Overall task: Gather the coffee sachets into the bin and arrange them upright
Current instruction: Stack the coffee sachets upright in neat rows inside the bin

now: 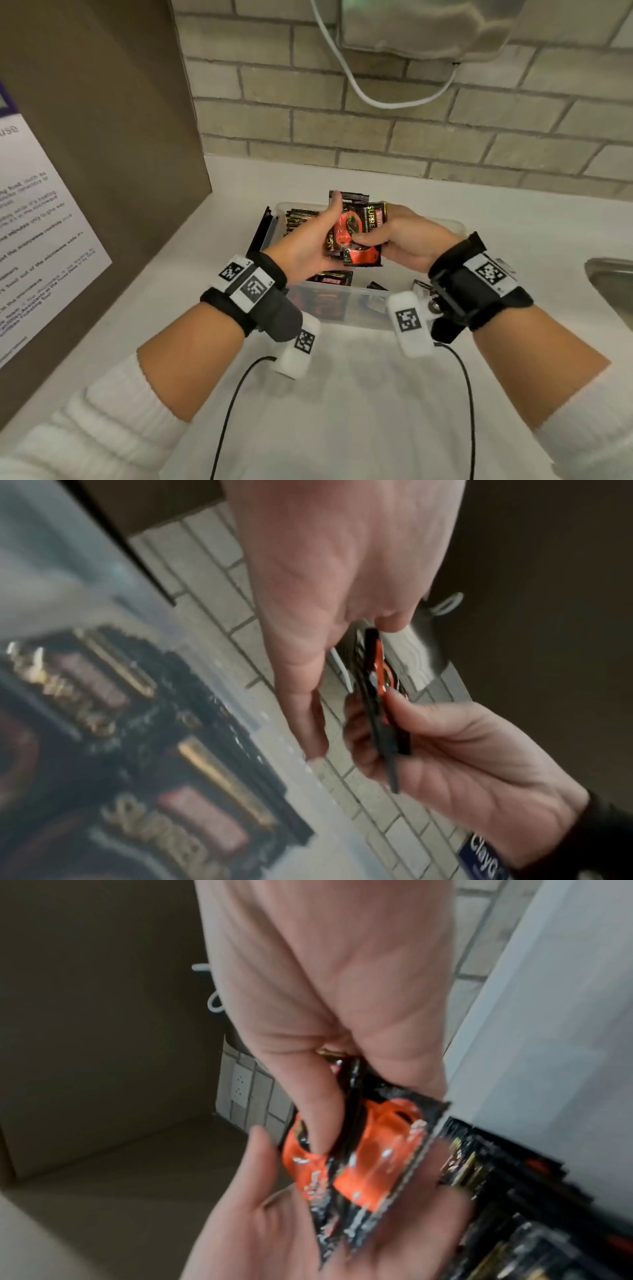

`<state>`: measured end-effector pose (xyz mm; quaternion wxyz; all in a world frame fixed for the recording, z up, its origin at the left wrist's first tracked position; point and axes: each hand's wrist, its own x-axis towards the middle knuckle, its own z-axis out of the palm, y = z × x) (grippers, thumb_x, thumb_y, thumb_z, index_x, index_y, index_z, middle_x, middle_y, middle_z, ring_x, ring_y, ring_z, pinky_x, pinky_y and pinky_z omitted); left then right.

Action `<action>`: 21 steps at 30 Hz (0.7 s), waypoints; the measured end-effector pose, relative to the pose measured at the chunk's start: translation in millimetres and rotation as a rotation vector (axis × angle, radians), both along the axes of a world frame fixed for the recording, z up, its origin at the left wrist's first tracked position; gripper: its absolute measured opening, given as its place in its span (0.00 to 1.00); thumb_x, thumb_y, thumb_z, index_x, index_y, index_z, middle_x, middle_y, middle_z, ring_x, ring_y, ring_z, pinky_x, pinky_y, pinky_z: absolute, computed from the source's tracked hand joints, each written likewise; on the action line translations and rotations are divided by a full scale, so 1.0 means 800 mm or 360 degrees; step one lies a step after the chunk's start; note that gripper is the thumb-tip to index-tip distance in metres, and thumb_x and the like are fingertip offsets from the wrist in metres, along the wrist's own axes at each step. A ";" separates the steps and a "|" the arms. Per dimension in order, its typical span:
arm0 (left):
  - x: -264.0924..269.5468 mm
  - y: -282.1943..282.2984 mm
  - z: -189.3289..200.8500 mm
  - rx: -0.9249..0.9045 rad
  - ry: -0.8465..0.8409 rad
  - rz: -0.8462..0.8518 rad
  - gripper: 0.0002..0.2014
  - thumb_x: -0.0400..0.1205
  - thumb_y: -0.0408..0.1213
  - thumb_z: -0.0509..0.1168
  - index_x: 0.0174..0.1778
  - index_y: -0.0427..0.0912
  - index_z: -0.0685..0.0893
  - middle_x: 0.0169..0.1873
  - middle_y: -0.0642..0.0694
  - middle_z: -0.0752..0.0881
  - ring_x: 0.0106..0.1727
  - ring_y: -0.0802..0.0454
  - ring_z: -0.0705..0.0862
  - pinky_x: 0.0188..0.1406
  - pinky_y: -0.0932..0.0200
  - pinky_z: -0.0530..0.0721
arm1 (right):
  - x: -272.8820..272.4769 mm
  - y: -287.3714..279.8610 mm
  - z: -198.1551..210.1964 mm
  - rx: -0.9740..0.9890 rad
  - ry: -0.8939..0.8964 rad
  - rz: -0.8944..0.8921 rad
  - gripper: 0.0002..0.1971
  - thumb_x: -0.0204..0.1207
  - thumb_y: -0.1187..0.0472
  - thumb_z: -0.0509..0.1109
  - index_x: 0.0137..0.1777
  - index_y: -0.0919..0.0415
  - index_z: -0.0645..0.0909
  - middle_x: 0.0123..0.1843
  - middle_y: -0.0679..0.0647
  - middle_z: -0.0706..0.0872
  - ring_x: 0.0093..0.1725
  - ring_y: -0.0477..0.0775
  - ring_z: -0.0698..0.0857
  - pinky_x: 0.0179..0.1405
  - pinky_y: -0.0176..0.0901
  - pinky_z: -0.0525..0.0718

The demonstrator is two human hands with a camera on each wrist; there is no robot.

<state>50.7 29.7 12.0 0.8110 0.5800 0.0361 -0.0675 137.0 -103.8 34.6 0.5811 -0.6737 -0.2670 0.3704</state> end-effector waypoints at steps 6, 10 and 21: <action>-0.004 0.012 0.002 -0.0466 0.0027 0.0147 0.26 0.85 0.54 0.51 0.72 0.41 0.73 0.65 0.33 0.81 0.62 0.33 0.82 0.63 0.36 0.79 | -0.006 0.020 -0.007 -0.0085 -0.0280 -0.0483 0.31 0.67 0.70 0.78 0.66 0.60 0.65 0.53 0.55 0.82 0.47 0.45 0.82 0.37 0.36 0.78; -0.007 0.021 0.004 -0.0451 0.0020 0.0259 0.16 0.84 0.34 0.56 0.67 0.33 0.75 0.61 0.30 0.82 0.58 0.35 0.85 0.55 0.44 0.86 | 0.000 0.017 -0.015 -0.0031 -0.0201 -0.0496 0.19 0.68 0.65 0.78 0.57 0.61 0.77 0.46 0.55 0.86 0.43 0.49 0.84 0.41 0.40 0.81; -0.003 0.020 -0.010 0.0207 -0.0064 0.0570 0.20 0.78 0.17 0.62 0.61 0.42 0.77 0.54 0.41 0.86 0.53 0.45 0.88 0.49 0.55 0.89 | 0.018 0.011 -0.031 0.0380 -0.0046 -0.0810 0.21 0.76 0.77 0.64 0.69 0.68 0.73 0.52 0.57 0.85 0.48 0.51 0.85 0.43 0.38 0.83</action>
